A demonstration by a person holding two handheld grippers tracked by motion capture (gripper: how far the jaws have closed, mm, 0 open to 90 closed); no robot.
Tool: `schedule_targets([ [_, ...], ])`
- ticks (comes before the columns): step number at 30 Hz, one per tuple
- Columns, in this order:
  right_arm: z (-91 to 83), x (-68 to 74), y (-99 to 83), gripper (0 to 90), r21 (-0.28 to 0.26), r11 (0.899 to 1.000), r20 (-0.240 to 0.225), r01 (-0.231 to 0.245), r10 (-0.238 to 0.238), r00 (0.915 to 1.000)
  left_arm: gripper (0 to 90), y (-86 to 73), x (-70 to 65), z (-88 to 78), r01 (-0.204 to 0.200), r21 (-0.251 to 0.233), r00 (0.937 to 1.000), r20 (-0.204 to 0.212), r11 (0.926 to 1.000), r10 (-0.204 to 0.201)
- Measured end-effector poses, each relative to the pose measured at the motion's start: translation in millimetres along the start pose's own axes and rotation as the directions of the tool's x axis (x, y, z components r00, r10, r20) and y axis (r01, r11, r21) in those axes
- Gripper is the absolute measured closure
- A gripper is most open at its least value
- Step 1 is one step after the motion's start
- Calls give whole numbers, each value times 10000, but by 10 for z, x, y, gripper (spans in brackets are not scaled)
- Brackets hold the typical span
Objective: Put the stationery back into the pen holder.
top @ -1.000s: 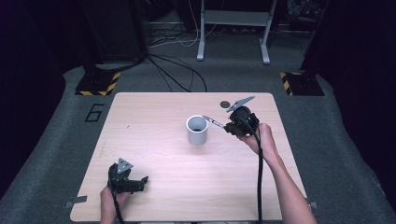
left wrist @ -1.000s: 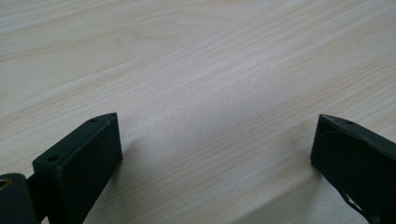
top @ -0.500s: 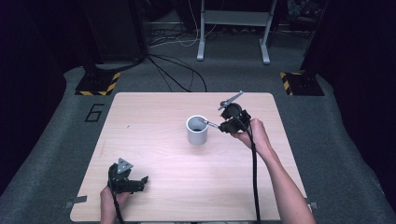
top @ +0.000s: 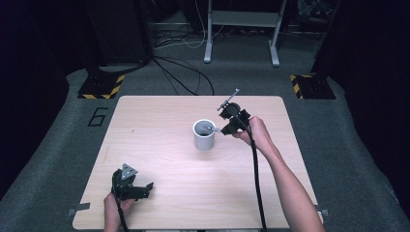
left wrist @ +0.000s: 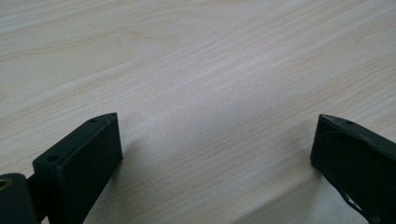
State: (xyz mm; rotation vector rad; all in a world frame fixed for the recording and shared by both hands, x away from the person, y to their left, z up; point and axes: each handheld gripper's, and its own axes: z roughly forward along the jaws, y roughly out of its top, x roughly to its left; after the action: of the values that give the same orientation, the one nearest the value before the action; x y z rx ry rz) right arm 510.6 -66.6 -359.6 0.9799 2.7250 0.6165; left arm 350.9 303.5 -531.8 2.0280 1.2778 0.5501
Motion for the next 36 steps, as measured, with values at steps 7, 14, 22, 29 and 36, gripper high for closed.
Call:
schedule_targets([
  [7, 125, -35, 112, 808, 551, 9985, -160, -71, 79, 9998, 21, 0, -1, 0, 8, -2, 10000, -2, 10000, -8],
  [14, 234, -50, 207, 806, 768, 9969, -337, -174, 200, 9992, 21, 0, -1, -1, -1, -4, 10000, -26, 10000, 1],
  [22, 304, -25, 288, 690, 46, 9992, -376, -399, 401, 9985, 21, -1, -1, -1, 0, -3, 10000, -24, 10000, 0],
  [29, 166, -7, 185, 381, -1157, 9907, -618, -717, 649, 9960, 21, -1, -2, 0, 15, -6, 10000, -4, 10000, -15],
  [36, 34, 42, 42, 189, -1822, 9794, -705, -873, 756, 9946, 21, 0, -1, -1, -4, -4, 10000, -13, 10000, 4],
])
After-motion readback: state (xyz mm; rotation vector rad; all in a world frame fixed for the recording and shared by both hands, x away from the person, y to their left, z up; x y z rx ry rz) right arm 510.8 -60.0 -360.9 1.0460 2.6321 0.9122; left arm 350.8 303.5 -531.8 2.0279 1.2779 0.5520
